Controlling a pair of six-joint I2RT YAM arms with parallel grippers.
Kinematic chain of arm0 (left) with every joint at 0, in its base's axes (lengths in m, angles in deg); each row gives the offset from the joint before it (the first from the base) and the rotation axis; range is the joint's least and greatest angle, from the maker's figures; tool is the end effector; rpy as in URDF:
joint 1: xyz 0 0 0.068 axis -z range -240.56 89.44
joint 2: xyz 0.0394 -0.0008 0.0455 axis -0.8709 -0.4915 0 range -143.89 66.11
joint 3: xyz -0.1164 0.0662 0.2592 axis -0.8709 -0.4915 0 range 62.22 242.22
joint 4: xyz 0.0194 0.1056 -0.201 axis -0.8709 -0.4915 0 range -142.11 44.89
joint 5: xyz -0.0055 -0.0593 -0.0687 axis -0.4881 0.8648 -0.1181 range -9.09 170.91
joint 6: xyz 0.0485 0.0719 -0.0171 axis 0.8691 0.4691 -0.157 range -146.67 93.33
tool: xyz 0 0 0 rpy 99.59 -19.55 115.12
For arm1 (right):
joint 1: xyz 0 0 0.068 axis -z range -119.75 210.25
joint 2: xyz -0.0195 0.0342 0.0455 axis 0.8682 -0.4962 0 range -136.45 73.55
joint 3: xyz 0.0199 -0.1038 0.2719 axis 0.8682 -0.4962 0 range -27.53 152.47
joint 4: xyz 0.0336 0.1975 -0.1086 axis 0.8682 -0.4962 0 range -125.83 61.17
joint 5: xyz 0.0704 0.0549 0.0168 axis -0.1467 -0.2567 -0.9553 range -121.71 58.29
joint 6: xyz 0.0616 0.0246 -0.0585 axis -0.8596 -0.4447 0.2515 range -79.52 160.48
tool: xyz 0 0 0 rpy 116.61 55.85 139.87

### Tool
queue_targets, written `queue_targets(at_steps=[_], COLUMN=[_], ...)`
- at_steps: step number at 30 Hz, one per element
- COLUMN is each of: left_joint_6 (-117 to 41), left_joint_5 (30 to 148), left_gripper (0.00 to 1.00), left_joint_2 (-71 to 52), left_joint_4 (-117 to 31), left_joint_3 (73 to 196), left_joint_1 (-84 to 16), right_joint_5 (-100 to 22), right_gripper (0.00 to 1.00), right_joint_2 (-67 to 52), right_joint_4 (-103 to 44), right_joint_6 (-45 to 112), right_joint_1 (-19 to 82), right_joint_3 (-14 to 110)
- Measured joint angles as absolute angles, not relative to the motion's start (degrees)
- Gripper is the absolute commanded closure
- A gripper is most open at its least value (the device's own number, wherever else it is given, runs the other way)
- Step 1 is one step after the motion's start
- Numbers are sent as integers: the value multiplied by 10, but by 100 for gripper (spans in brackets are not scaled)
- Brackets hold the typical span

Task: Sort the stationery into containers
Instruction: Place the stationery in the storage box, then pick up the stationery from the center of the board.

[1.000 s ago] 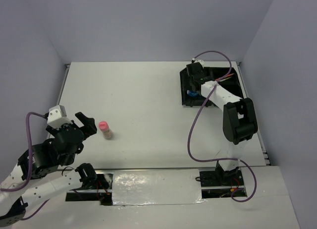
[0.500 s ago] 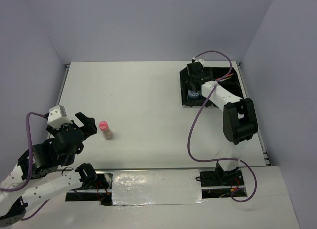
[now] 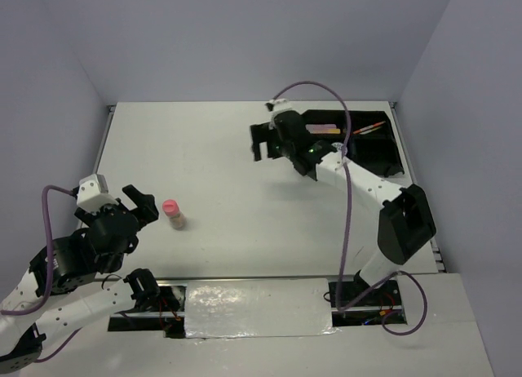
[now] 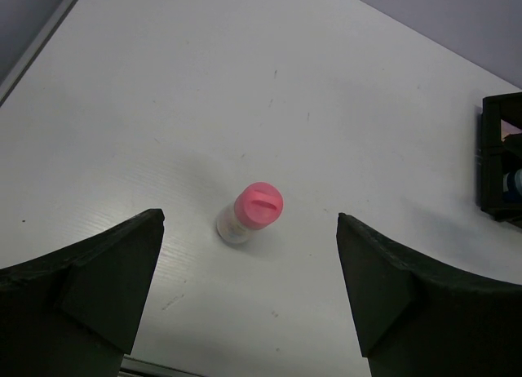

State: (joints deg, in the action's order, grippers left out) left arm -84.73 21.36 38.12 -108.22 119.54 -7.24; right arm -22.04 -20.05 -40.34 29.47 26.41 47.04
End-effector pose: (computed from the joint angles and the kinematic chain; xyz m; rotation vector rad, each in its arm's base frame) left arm 0.0644 0.0269 0.3378 -0.6172 1.7565 -0.2115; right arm 0.3272 0.2036 0.3080 -0.3172 2.0852 0.2941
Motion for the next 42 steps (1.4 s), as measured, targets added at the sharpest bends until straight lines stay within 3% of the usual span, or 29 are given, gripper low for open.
queue_targets(at_steps=[4,11,17,30,36,39,40,42], left_joint_6=[-881,-898,-894,-868,-865,-864,-864,-862], left_joint_5=[203,196,197,204,207,208,208,209], left_gripper=[1,1,1,1,1,1,1,1], left_joint_2=[381,392,400,400,397,395,395,395], left_joint_4=[-1113,-1129,-1123,-1101,-1098,-1094,-1093,-1091], left_joint_3=[1196,1196,1196,1196,1196,1196,1196,1196], left_joint_1=[-72,-73,-73,-73,-73,-73,-73,-73], right_joint_5=[-336,-450,-473,-481,-472,-468,-466,-465], right_gripper=[0,0,0,2,17,31,42,51], right_joint_2=[-195,-328,-420,-478,-509,-510,-510,-510], right_joint_4=[-317,-223,-211,-197,-217,-222,-222,-222], right_joint_6=[312,355,397,428,438,443,446,448], right_joint_1=[162,43,0,-22,-21,-21,-21,-21], right_joint_3=[467,500,558,641,670,670,670,670])
